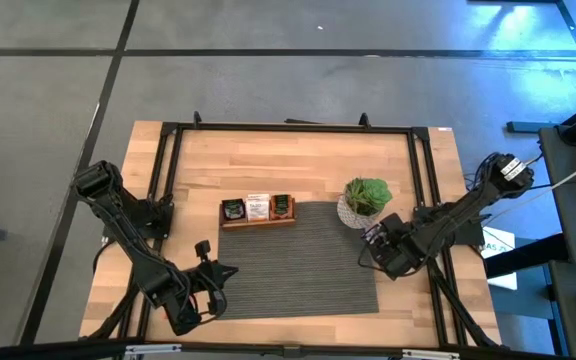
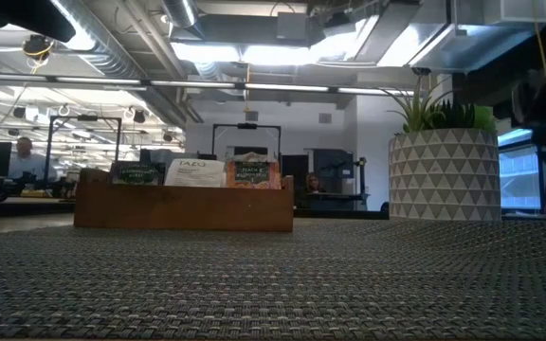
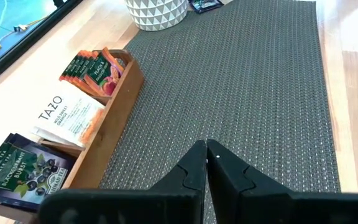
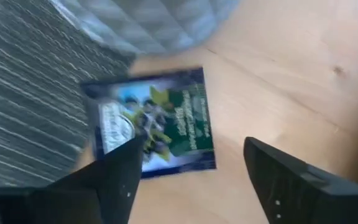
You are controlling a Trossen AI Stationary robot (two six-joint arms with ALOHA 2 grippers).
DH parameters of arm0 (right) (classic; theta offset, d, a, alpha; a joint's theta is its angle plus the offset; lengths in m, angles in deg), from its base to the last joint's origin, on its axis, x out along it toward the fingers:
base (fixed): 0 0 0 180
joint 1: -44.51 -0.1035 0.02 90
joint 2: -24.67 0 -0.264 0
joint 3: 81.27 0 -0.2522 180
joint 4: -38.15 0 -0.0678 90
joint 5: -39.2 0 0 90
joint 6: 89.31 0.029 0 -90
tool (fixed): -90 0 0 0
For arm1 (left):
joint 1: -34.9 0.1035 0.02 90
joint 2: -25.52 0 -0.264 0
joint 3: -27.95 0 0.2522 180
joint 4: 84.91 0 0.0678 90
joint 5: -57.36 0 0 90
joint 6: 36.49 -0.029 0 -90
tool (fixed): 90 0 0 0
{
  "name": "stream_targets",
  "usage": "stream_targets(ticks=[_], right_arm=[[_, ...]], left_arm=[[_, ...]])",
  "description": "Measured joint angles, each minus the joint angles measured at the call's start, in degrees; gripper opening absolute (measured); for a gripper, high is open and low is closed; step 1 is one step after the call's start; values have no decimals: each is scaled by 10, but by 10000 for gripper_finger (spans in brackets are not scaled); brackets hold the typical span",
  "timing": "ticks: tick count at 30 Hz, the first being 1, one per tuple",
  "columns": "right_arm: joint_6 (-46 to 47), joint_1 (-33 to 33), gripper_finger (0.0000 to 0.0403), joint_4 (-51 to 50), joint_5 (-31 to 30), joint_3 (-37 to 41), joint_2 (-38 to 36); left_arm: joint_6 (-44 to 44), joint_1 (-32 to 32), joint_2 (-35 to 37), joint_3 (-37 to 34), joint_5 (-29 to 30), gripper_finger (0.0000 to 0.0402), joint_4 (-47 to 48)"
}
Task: Pick & Place Tea
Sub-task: Put the violet tea bag to the left section of the wooden organizer
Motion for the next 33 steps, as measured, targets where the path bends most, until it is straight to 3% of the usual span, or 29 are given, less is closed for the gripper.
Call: stream_targets(ticks=[7, 18, 28, 33], right_arm=[[-10, 18, 270, 59, 5, 41, 0], [-24, 23, 152, 113, 18, 71, -3], [-25, 23, 56, 22, 60, 29, 2], [-24, 19, 20, 23, 69, 26, 2]], left_arm=[[0, 0, 0, 0, 0, 12, -1], [3, 0, 0, 0, 0, 12, -3], [5, 0, 0, 0, -1, 9, -5], [5, 0, 0, 0, -1, 13, -5]])
